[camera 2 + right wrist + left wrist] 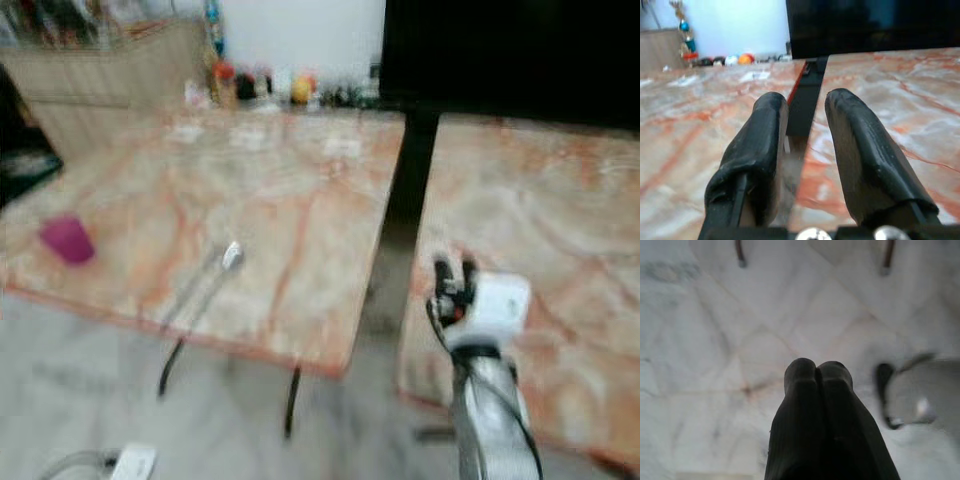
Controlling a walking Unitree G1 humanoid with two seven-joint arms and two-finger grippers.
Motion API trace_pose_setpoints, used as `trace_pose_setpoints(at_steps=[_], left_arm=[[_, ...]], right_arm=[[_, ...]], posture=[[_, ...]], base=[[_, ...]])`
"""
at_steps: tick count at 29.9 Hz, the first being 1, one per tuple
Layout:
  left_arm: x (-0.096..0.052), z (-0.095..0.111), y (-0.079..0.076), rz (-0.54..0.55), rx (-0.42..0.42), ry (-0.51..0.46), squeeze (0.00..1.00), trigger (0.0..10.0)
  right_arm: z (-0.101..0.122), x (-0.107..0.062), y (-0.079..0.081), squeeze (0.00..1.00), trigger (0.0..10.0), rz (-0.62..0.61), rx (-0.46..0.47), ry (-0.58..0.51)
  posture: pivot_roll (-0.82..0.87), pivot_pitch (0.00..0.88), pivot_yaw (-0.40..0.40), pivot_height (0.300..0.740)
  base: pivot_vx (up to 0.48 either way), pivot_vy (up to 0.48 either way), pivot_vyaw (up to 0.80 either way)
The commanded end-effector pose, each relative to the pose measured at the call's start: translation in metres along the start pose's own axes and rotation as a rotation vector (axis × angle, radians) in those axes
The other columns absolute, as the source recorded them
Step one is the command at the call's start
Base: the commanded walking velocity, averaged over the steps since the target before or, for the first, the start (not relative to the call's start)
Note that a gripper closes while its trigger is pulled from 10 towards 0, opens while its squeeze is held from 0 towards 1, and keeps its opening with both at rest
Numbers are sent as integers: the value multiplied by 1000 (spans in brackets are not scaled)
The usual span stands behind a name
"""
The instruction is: Setting the table
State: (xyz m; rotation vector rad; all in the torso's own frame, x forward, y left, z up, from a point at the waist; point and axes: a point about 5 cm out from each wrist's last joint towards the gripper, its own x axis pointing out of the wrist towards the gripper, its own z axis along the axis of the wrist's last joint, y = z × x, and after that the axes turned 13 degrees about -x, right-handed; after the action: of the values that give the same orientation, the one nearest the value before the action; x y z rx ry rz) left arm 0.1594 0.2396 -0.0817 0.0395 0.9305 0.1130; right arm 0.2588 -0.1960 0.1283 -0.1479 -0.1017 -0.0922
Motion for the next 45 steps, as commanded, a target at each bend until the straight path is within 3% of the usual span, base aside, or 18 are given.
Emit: trace_pose_setpoints(at_steps=[1,35,45], left_arm=[[-2,-2,10,25,5,7,0,10000],[-2,-2,9,27,-5,9,0,10000],[-2,-2,8,25,1,1,0,10000]], right_arm=[[6,2,6,0,10000,11,13,-28],[-4,-6,4,0,10000,-53,58,20],[-7,-10,5,0,10000,-52,52,26]], posture=[[2,0,27,740],[4,0,19,740],[5,0,17,740]], base=[[0,480,0],[0,480,-55],[0,0,-657]])
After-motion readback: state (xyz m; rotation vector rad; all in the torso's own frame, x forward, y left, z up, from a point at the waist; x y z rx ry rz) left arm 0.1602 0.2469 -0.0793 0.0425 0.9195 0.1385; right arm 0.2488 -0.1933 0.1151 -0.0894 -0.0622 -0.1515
